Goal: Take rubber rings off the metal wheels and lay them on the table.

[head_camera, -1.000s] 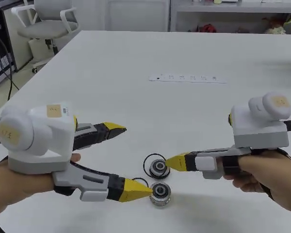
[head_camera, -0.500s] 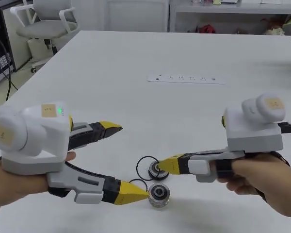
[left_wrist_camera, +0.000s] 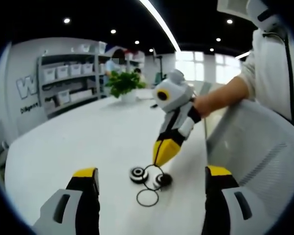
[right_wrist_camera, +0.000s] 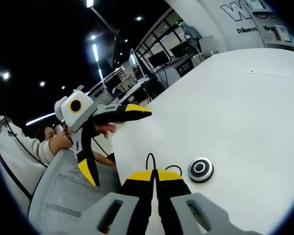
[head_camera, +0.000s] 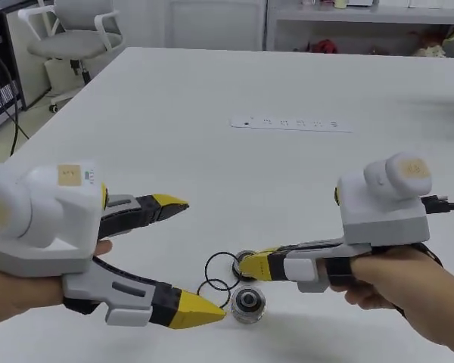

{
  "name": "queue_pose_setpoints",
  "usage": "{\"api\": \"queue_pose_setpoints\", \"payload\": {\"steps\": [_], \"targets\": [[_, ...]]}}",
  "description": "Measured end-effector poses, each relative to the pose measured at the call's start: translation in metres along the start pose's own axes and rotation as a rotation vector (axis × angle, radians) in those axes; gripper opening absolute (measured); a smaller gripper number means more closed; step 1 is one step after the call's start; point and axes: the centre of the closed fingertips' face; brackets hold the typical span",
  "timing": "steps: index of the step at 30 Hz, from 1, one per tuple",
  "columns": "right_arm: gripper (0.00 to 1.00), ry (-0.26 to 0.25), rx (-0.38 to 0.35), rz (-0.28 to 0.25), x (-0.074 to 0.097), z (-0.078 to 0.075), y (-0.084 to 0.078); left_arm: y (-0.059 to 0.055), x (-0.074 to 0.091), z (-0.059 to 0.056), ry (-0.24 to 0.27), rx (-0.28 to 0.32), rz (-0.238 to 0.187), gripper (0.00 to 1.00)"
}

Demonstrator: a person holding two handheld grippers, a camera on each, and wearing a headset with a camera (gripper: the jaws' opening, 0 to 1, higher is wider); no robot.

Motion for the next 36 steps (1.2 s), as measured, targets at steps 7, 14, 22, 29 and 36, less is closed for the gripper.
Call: {"api": "queue_pose_setpoints", "payload": {"steps": [7, 14, 22, 29, 36], "targets": [[0.00, 0.007, 0.017, 0.028, -0.007, 0.004, -0.007, -0.007, 0.008, -0.001, 0.017, 0.036, 0.001, 0.91], [0.00, 0.009, 0.036, 0.061, -0.013, 0.002, -0.014, -0.014, 0.012, -0.006, 0.021, 0.055, 0.010, 0.92], [0.00, 0.002, 0.052, 0.089, -0.020, 0.000, -0.022, -0.023, 0.016, -0.014, 0.021, 0.094, -0.001, 0.92], [0.00, -0.013, 0.063, 0.081, -0.024, -0.001, -0.021, -0.032, 0.017, -0.017, 0.032, 0.135, -0.006, 0.93], [0.00, -0.039, 0.101, 0.117, -0.031, -0.006, -0.032, -0.032, 0.016, -0.018, 0.032, 0.135, -0.005, 0.93]]}}
Point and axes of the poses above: the centre of the closed fingertips' face, and the gripper's own axes: x roughly backward along the fingers, z roughly to its left, y roughly out of its top
